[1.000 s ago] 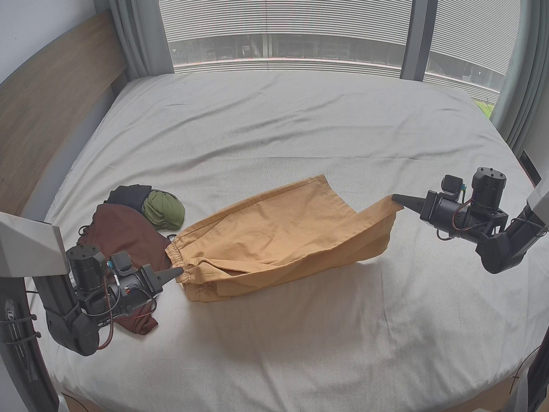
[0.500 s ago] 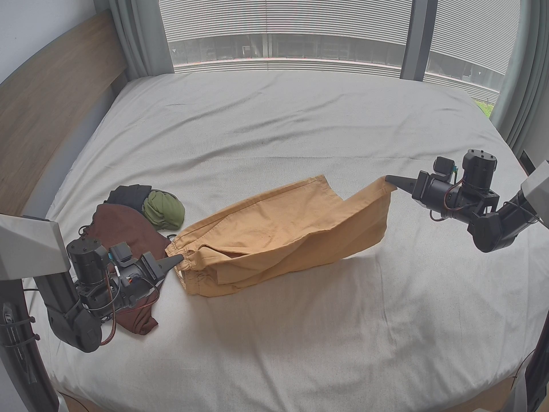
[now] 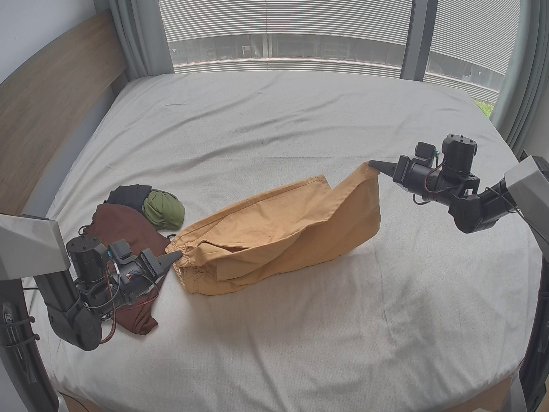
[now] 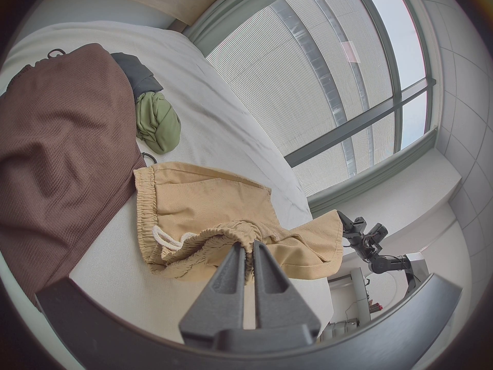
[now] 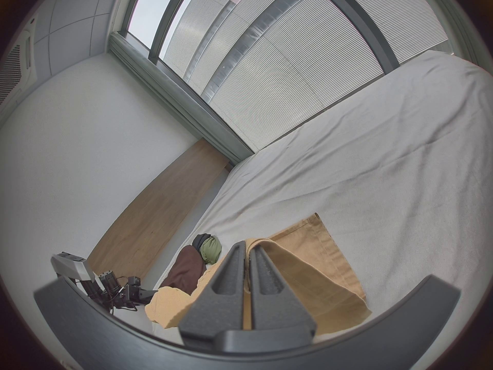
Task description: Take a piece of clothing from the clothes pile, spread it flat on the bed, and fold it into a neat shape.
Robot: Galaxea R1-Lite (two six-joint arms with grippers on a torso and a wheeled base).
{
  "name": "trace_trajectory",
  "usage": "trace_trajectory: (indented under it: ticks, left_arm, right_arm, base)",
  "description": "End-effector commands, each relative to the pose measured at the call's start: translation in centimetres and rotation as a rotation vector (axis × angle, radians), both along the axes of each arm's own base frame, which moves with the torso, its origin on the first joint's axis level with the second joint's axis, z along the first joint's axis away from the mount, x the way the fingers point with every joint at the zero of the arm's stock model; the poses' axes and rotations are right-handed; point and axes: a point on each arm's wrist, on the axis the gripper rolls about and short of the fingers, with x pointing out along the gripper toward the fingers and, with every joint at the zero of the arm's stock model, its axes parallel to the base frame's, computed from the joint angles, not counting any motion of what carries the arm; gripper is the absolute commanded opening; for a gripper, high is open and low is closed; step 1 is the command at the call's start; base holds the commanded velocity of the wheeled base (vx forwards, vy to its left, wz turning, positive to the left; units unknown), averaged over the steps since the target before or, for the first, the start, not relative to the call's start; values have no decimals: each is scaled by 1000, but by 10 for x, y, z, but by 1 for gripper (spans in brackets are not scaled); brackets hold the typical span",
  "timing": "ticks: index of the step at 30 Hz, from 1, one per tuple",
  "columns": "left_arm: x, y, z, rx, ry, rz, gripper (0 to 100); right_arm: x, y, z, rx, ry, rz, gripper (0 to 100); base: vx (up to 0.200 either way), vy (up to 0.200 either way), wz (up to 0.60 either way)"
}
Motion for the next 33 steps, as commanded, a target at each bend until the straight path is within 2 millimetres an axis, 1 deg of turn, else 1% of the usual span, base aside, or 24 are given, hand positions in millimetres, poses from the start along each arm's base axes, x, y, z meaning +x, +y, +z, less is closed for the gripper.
trace_trajectory:
  ticks: [1,4,8,11,16,18,19,22,26,28,33]
  left_arm:
    - [2,5,-1,-3,4,18,0]
    - [5,7,0,-12,-4,27,0]
    - [7,8,0,-26,0,35,0]
    - [9,9,-3,-24,6,46,0]
    - [17,9,-12,-10,16,95,0]
    - [19,9,-13,-9,16,101,0]
    - [22,9,-18,-1,20,126,0]
    - [25,9,-19,1,14,144,0]
    - [27,11,-18,1,7,153,0]
    - [28,14,-16,0,0,166,0]
    - [28,14,-18,2,5,169,0]
  right_arm:
    - [16,14,-8,-3,5,6,0]
    - [22,16,-6,-5,18,3,0]
    - [32,17,-10,-6,14,-10,0]
    - [39,18,-15,-6,9,-27,0]
    - [44,20,-21,-7,9,-29,0]
    - [44,20,-21,-7,7,-32,0]
    - [48,24,-28,-10,8,-59,0]
    - [54,26,-37,-14,8,-79,0]
    - [56,27,-34,-12,-5,-91,0]
    - [59,31,-34,-10,-16,-96,0]
    - [62,37,-34,-8,-31,-94,0]
  base:
    - [0,0,0]
    - [0,0,0]
    - [0,0,0]
    - [0,0,0]
    - [0,0,0]
    - [0,0,0]
    - [0,0,0]
    - [0,0,0]
    - [0,0,0]
    - [0,0,0]
    - [0,0,0]
